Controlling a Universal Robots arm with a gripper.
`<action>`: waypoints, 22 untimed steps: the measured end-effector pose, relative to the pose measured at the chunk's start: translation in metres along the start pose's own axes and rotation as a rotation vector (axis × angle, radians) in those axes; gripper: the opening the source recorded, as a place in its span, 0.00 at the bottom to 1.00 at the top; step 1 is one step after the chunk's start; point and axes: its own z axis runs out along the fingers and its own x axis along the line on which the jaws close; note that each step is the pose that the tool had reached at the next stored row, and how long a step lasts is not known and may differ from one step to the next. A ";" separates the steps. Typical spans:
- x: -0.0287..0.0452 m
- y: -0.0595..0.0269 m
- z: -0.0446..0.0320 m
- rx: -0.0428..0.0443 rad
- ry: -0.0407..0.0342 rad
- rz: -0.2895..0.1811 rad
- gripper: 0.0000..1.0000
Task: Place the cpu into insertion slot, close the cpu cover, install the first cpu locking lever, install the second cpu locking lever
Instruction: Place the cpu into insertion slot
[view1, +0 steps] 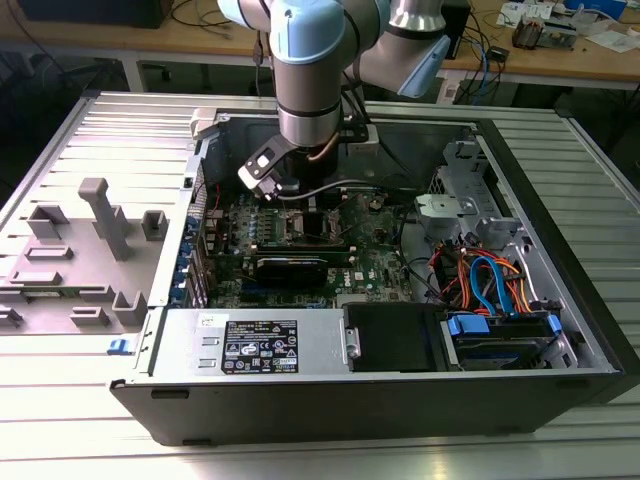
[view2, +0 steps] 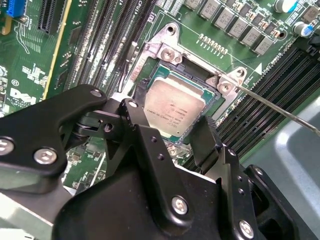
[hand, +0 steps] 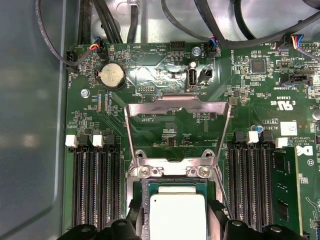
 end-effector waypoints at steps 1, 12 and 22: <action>0.0001 -0.0001 0.0008 0.0001 0.0035 0.000 0.62; 0.0029 -0.0003 0.0030 0.0008 0.0146 0.001 0.62; 0.0033 0.0002 -0.0020 0.0008 0.0180 0.001 0.62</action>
